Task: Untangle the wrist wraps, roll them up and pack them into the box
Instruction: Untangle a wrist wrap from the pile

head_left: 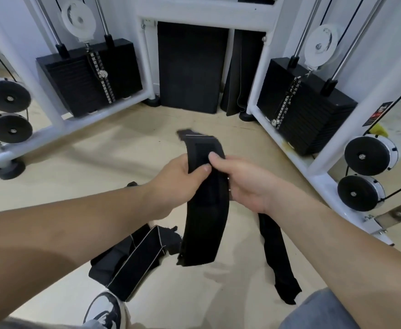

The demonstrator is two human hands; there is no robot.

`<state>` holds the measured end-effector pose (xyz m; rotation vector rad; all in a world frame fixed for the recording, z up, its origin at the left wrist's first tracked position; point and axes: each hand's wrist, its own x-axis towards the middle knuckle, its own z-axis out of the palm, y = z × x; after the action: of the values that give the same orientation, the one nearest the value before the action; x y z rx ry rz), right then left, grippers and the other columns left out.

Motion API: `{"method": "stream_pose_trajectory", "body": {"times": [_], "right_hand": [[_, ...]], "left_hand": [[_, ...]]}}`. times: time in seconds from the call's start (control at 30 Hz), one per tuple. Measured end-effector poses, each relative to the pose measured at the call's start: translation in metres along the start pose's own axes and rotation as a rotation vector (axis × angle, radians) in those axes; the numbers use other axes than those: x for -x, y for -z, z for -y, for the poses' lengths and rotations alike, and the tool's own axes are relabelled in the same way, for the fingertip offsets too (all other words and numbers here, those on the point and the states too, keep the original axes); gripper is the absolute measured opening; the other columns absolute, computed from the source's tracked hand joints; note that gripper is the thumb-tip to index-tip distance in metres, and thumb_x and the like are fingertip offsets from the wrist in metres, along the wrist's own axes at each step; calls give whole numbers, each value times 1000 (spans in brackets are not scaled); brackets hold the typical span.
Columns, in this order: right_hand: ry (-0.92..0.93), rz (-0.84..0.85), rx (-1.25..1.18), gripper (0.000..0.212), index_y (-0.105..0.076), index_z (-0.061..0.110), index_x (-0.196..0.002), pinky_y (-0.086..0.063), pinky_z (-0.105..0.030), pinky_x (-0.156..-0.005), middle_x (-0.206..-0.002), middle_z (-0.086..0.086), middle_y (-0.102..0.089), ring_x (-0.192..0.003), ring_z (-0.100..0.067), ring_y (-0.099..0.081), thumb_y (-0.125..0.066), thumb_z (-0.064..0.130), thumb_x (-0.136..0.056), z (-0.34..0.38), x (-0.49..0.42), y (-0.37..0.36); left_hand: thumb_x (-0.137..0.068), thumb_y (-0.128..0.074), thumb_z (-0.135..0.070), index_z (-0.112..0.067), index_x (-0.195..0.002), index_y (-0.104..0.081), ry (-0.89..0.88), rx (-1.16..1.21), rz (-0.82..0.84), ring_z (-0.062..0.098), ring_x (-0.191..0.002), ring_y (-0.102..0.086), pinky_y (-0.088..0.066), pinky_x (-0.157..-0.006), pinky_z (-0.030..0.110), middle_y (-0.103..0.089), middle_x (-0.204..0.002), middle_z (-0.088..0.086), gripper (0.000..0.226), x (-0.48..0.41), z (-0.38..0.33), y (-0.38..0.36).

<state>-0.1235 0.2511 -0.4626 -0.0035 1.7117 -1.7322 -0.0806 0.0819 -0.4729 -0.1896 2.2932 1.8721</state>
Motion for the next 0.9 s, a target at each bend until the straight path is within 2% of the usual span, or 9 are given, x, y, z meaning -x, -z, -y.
{"method": "stream_pose_trajectory", "body": {"times": [0.07,0.2,0.3,0.4,0.53,0.63,0.73,0.83,0.9], "right_hand": [[-39,81,35,42,-67,13,-137,-55,-47,-108,-125,-8,-78,-119,-25,-74,-61,42,-107,-7,2,-3],[-64,122,236,42,-66,23,-138,-53,-46,-110,-127,2,-78,-122,-21,-72,-69,42,-102,-16,7,3],[6,21,294,33,-67,26,-136,-55,-41,-104,-124,5,-78,-120,-20,-71,-70,28,-103,-24,9,7],[32,-38,203,29,-68,22,-134,-58,-37,-99,-120,2,-80,-117,-21,-73,-68,22,-104,-25,9,10],[-63,54,168,29,-68,19,-134,-58,-40,-103,-121,-1,-80,-116,-21,-75,-67,25,-105,-25,15,12],[-146,25,116,31,-67,14,-133,-59,-43,-103,-120,-3,-80,-114,-21,-76,-62,33,-108,-32,17,15],[-269,-27,136,42,-65,16,-136,-57,-53,-104,-125,-4,-78,-119,-25,-73,-54,47,-109,-56,14,28],[-417,-66,207,54,-64,20,-139,-56,-55,-106,-130,-5,-75,-123,-30,-69,-55,60,-104,-88,10,50],[-493,-52,184,51,-64,20,-139,-56,-53,-107,-130,-5,-75,-122,-30,-69,-67,53,-100,-109,9,64]], "left_hand": [[-107,-60,-33,-26,-126,-69,36,50,-71,16,-104,-77,-65,-89,37,-80,-113,-4,22,-7,-5,4],[-106,-61,-33,-24,-125,-70,101,169,-157,22,-107,-76,-62,-96,49,-80,-114,-1,23,-22,-13,13],[-107,-60,-32,-20,-127,-69,121,236,-135,23,-109,-76,-62,-97,47,-80,-116,1,24,-30,-19,12],[-108,-59,-30,-19,-132,-66,163,273,-76,24,-112,-75,-63,-93,46,-78,-120,3,26,-27,-19,5],[-108,-59,-20,-14,-126,-66,273,253,-92,27,-104,-76,-65,-84,45,-78,-115,8,21,-20,-17,-2],[-104,-55,-19,-10,-121,-66,399,239,-73,29,-93,-75,-64,-74,43,-76,-109,11,23,-21,-14,-13],[-99,-55,-14,-11,-123,-65,415,204,-39,31,-95,-73,-61,-66,39,-74,-116,14,26,-28,2,-36],[-100,-53,-4,-17,-125,-63,367,183,30,32,-104,-72,-65,-72,46,-73,-120,12,30,-36,35,-65],[-101,-53,-1,-22,-124,-62,380,190,60,30,-107,-72,-65,-77,48,-72,-120,9,33,-43,60,-81]]}}
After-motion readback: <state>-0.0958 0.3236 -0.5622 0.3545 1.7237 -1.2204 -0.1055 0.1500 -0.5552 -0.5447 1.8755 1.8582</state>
